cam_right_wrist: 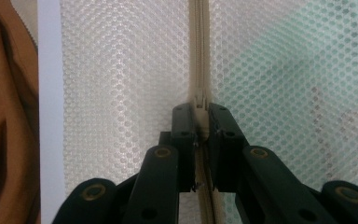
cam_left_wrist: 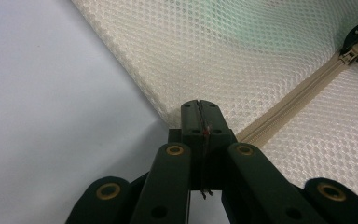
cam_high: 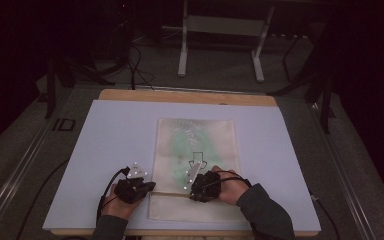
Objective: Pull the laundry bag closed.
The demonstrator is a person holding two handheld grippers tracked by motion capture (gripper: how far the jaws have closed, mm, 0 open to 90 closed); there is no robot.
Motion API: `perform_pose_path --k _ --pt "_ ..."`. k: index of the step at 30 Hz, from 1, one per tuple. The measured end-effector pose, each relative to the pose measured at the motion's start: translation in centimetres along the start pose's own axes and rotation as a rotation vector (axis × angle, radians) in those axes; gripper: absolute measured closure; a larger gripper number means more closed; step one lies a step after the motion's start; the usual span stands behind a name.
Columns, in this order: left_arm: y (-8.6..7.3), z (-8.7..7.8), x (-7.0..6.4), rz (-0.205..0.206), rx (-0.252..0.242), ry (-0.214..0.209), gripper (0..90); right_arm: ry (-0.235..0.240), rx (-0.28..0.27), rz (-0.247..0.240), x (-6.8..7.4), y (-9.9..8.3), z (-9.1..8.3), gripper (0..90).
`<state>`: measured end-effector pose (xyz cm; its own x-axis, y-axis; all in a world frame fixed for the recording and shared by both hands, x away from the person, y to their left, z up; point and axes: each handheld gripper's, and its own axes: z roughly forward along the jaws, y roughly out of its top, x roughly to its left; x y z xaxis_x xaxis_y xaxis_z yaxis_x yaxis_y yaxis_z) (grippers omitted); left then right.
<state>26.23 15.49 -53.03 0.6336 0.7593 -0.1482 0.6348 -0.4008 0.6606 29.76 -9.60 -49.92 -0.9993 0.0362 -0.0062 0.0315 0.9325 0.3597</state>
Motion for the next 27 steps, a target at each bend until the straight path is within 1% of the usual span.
perform_pose_path --k 10,16,20,23,27 --pt "0.0 0.0 0.0 -0.003 -0.001 0.000 89.6 0.007 0.003 0.002 -0.1 -0.4 -0.1 82.5" --pt "0.0 0.0 0.0 -0.004 -0.001 -0.002 89.6 0.018 0.007 0.011 -0.1 -0.8 -0.3 82.4" --pt "0.0 0.0 0.0 -0.004 0.000 -0.002 89.6 0.016 0.016 0.004 -0.2 -0.9 -0.4 82.4" --pt "0.0 0.0 0.0 -0.004 -0.001 -0.001 89.6 0.016 0.016 0.012 -0.1 -1.1 -0.5 82.4" --pt "0.0 0.0 0.0 -0.002 -0.001 -0.001 89.6 0.014 0.014 0.007 -0.1 -1.2 -0.6 82.4"
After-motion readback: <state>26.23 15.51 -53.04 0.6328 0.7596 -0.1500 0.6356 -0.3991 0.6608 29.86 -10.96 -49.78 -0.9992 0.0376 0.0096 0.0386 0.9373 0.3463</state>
